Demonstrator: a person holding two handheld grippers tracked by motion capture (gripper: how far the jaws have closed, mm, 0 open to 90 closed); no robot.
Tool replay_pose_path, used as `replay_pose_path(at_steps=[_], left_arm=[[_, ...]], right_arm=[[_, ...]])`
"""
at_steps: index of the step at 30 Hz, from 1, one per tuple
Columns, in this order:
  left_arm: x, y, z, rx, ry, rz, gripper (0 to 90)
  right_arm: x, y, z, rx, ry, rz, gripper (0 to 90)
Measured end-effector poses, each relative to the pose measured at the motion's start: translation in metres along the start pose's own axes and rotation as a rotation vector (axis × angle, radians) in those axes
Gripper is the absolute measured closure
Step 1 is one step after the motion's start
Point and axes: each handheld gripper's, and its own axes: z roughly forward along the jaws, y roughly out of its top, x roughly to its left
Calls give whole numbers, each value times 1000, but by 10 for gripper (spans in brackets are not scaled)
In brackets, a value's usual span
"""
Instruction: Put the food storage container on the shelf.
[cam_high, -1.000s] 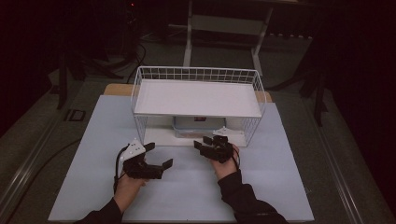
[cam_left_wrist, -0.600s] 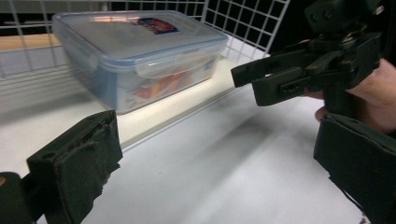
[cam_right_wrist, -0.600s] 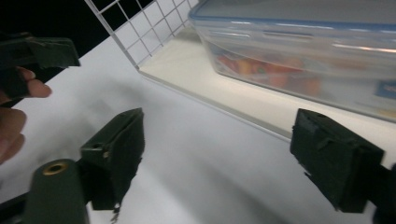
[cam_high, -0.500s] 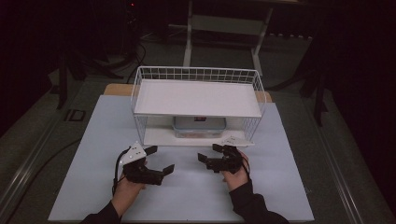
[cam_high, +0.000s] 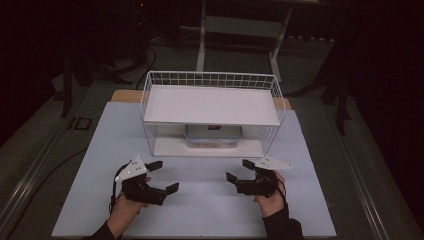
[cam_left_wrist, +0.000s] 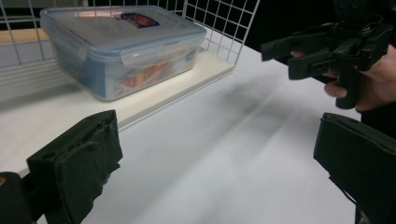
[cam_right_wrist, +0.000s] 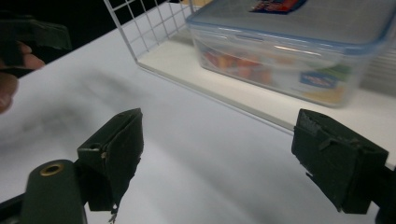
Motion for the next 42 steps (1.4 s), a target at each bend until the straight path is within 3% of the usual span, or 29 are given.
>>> replay_pose_path(at_steps=[19, 26, 32, 42], left_arm=[[2, -10, -30, 1, 27, 0, 8], [5, -13, -40, 2, 39, 9, 9], [7, -17, -48, 6, 63, 20, 9], [16, -23, -65, -12, 120, 4, 9]], right_arm=[[-12, -26, -50, -6, -58, 8, 179], [-20, -34, -69, -21, -59, 12, 179], [-25, -40, -83, -25, -64, -13, 175], [-37, -50, -102, -43, -70, -1, 156]])
